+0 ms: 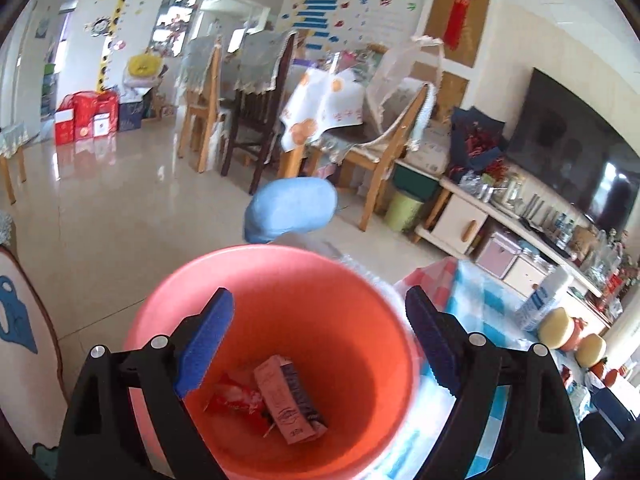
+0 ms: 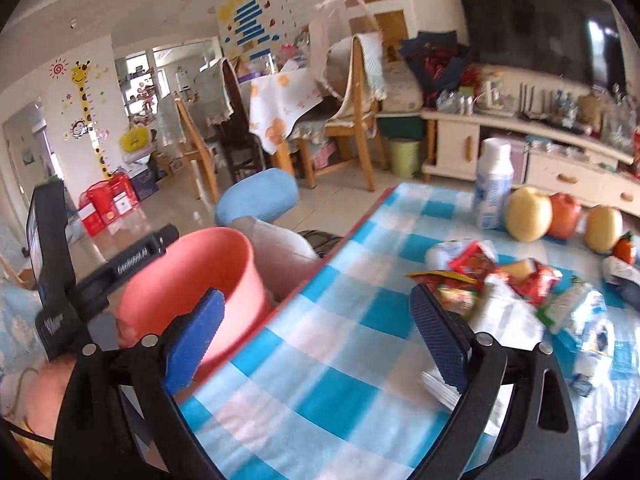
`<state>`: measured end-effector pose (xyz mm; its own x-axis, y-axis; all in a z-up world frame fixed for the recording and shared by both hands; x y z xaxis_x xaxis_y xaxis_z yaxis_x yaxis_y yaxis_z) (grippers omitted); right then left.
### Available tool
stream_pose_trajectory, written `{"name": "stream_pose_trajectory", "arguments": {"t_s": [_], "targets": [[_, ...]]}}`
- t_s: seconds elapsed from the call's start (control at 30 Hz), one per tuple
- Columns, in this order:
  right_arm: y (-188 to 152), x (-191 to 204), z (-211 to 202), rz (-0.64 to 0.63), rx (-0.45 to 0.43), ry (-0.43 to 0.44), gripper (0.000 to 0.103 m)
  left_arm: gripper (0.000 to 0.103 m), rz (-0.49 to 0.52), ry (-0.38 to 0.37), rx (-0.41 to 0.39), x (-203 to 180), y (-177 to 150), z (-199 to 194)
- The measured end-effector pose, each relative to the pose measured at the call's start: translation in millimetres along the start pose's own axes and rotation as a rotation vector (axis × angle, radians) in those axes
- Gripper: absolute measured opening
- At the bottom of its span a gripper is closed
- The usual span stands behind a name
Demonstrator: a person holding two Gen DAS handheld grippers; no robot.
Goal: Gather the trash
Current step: 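Carry both items over the pink bucket and open both tools to drop them, then return to the table and grasp the white sachet with the left tool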
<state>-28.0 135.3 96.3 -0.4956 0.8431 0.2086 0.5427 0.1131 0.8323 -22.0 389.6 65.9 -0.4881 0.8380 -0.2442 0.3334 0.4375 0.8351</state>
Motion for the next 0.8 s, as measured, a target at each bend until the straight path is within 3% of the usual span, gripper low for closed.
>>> {"name": "stream_pose_trajectory", "arguments": {"t_s": [0.13, 0.27, 0.37, 0.57, 0.8], "targets": [[-13, -18, -31, -0.020, -0.048, -0.063, 0.099, 0.087, 0.013, -0.055, -0.029, -21, -5, -9], [-26, -38, -48, -0.018, -0.067, -0.098, 0.099, 0.087, 0.108, -0.069, -0.048, -49, -16, -16], [-37, -55, -57, 0.005, -0.059, -0.084, 0.099, 0.087, 0.194, -0.044, -0.066, -69, -23, -27], [-52, -83, -71, 0.033, -0.037, -0.056, 0.099, 0.087, 0.332, -0.050, -0.025, -111, -43, -39], [-61, -113, -87, 0.079, -0.031, -0.060, 0.099, 0.087, 0.420, -0.040, 0.007, -129, -68, -47]]}}
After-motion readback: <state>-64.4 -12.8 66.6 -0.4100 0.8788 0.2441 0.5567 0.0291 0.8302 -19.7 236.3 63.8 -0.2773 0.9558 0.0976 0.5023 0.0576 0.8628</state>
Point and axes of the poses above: each gripper's, at about its wrist camera, not at the fingertips, and z roughly the way its jaws point, x to its left, y to its top, the point moved 4 cm from there along z, roughly the way its jaws point, and after that the axes turned 4 degrees about y, right-handed, at the moved point
